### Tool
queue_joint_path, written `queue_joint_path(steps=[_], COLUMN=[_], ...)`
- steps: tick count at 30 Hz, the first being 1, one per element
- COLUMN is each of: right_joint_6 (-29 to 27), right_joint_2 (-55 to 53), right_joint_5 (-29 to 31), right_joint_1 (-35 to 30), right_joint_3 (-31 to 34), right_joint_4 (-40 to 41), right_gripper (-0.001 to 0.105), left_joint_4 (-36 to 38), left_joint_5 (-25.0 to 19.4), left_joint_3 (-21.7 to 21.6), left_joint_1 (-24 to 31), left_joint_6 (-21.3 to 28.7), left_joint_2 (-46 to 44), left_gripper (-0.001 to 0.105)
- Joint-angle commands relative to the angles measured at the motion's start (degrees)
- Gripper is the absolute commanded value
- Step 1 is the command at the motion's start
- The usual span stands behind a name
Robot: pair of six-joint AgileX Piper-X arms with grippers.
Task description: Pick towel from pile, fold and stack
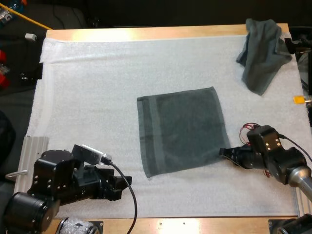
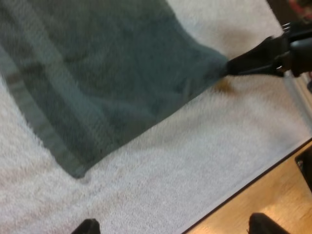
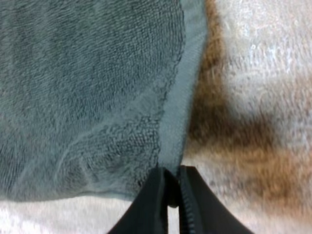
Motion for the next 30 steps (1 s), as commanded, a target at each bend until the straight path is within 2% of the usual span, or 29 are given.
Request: queue_joint_path(steps=[1, 6, 11, 15, 19, 30], right_joint_6=[0.22, -0.25, -0.24, -0.24, -0.24, -0.24], right_joint_2=[-0.77, -1.95, -1.95, -1.95, -1.95, -1.95], right_joint_5=[-0.38, -0.38, -0.38, -0.38, -0.38, 0.08], right_joint_1=[0.1, 0.1, 0.1, 0.1, 0.1, 0.1], right_joint_3=[-0.26, -0.26, -0.26, -0.26, -0.26, -0.26], right_joint_4=[1.84, 4.83, 4.97, 4.97, 4.97, 4.97], right_gripper=[0.0, 0.0, 0.0, 0.0, 0.0, 0.0], left_joint_4=[-1.34, -7.42, -16.26, -22.29, -26.21, -35.5], left_joint_5=[1.14, 4.61, 6.43, 10.77, 11.52, 11.52], left_joint_3=[1.05, 7.91, 15.22, 19.25, 20.51, 20.56], left_joint_1=[-0.28, -0.28, -0.28, -0.28, -0.28, -0.28], left_joint_6=[-0.09, -2.57, -7.41, -11.57, -12.14, -12.14], left_joint_2=[-0.21, -0.21, 1.51, 5.96, 12.76, 32.55], left_gripper=[0.059, 0.059, 0.059, 0.059, 0.059, 0.059])
